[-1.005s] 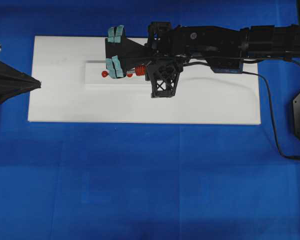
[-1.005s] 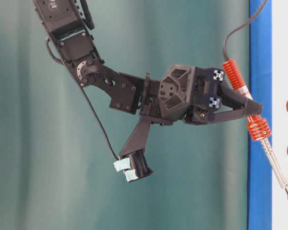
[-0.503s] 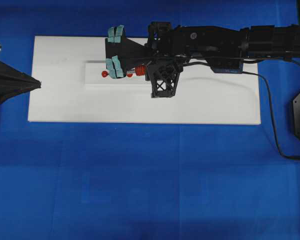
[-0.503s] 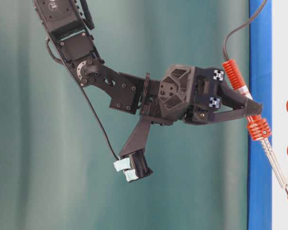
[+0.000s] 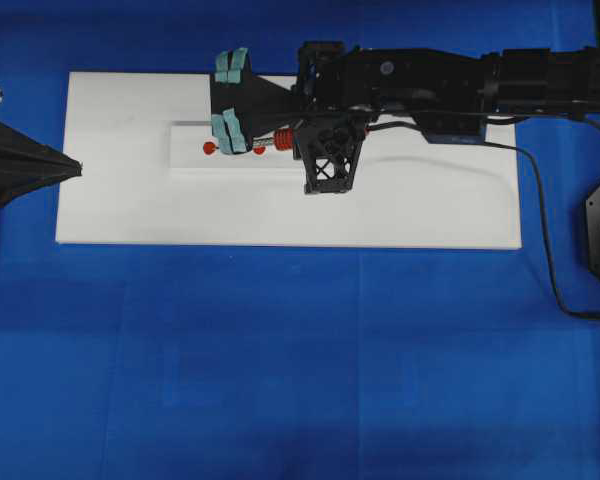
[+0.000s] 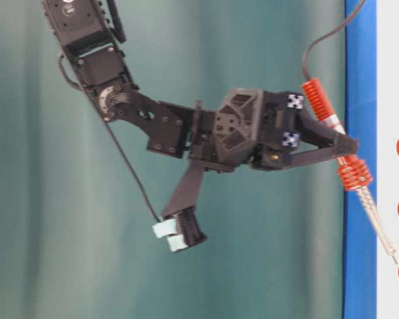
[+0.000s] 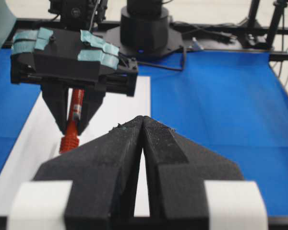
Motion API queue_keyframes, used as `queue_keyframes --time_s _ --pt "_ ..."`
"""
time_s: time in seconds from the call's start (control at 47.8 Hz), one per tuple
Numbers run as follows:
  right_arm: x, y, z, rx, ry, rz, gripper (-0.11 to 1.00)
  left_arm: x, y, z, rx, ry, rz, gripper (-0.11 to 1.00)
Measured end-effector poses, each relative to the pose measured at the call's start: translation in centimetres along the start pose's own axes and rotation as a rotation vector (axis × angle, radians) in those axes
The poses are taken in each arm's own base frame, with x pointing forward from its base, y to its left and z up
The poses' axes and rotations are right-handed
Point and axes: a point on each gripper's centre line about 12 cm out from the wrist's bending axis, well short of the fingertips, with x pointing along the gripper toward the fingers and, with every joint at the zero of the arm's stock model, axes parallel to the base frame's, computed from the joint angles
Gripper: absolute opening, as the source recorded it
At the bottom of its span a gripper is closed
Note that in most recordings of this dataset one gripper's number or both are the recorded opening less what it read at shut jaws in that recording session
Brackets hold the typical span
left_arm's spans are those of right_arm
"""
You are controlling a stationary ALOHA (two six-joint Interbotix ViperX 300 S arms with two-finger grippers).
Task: Touch the tip of the soldering iron to the mark.
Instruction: 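Raise the iron tip off the strip with the right gripper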
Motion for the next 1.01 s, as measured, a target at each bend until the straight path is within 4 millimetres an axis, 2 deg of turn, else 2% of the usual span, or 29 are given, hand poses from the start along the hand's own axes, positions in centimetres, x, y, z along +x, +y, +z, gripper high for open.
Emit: queue_keyframes --time_s 0.649,1.005 --pt "-10.6 -1.4 1.0 0.024 -0.111 -0.037 0.07 0.0 0.0 0.0 -0.001 0.002 0.002 0.00" --pt "-11.1 -1.4 0.9 0.024 -0.105 -0.040 0.07 0.0 0.0 0.0 -0.002 0.002 0.000 0.00"
